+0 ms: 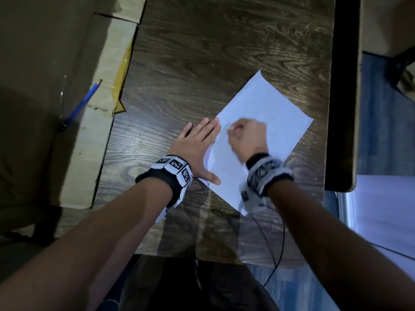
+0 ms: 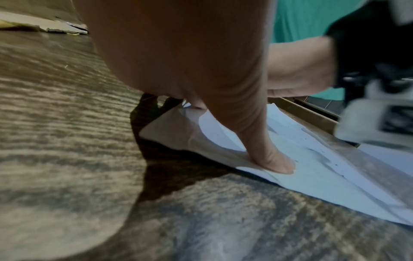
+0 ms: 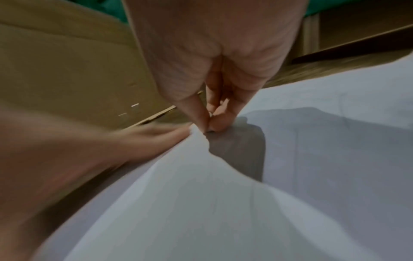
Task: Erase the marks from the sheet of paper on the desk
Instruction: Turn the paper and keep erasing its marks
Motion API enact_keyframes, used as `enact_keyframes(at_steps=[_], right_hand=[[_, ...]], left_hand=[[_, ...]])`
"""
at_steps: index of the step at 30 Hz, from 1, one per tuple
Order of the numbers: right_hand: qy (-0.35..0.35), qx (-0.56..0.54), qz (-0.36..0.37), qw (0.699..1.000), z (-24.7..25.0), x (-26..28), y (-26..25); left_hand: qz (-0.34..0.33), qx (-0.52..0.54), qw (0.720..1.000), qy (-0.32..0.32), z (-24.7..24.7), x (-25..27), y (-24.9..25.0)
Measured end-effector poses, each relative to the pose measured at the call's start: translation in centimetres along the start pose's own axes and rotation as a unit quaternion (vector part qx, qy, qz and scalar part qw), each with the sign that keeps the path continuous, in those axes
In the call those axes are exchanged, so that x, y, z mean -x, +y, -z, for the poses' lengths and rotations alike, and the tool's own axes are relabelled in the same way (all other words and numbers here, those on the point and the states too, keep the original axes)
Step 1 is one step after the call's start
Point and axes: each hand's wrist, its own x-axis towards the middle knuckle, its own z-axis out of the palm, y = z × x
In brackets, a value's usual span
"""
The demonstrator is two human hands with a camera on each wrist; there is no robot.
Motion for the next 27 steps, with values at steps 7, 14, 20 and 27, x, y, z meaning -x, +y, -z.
enact_keyframes(at_steps=[7,14,20,27], right_hand=[[-0.046,0.002,0.037,0.998,-1.1,3.7,0.4],[0.051,0.009,-0.021,0.998,0.9,-2.5,0.5],[-0.028,0.011,0.021,0.999,-0.3,0.7,0.4],[0.053,-0.033,-0.065,0.996,1.5,-3.0,0.6]], left_hand=[[0.0,0.001,1.0,0.008,-0.1,-0.1,0.0],[-0.003,0.001,1.0,0.001,0.0,-0.1,0.0],[0.003,-0.007,1.0,-0.005,0.2,0.0,0.1],[0.021,0.005,1.0,-0.003,0.7,0.4,0.7]])
